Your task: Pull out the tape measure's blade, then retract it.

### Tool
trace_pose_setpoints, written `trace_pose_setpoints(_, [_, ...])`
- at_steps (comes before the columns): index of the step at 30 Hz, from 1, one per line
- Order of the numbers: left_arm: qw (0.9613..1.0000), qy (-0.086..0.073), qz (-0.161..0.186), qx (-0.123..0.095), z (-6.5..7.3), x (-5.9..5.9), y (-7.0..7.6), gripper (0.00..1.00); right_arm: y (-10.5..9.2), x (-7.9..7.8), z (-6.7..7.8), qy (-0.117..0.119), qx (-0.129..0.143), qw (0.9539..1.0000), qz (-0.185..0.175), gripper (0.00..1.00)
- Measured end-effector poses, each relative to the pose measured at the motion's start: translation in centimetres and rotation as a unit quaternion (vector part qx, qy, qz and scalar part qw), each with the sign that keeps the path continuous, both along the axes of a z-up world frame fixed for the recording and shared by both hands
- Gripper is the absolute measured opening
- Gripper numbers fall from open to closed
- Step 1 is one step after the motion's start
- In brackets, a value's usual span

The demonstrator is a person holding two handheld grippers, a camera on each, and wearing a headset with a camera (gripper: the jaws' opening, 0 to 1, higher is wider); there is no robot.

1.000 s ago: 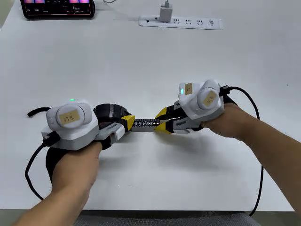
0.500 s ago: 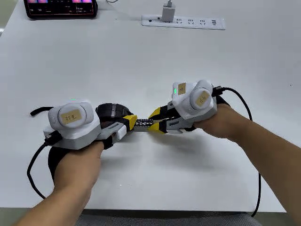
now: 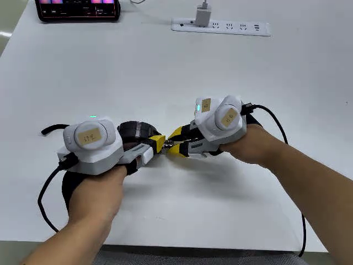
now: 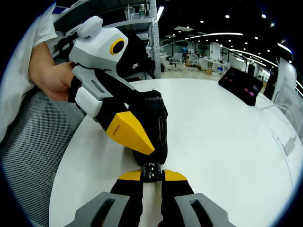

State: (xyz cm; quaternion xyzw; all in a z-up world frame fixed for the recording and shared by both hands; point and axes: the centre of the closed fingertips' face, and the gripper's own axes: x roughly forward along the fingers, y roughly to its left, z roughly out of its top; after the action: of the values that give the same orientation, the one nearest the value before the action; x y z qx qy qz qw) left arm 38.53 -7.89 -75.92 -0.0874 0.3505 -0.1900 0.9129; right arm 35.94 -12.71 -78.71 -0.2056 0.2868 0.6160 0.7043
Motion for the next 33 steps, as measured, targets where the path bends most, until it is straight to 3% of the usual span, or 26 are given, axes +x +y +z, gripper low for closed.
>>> trace_pose_setpoints(27, [0.9999,0.000,-0.013,0.003,0.08,-0.17,-0.23,0.60,0.71,-0.20,-0.26,0.002,-0.003,1.0000,0.006,0.11])
trace_pose_setpoints(33, [0.9998,-0.011,-0.018,0.004,0.09,-0.13,-0.27,0.60,0.73,-0.36,-0.22,-0.004,-0.009,0.9999,0.007,0.12])
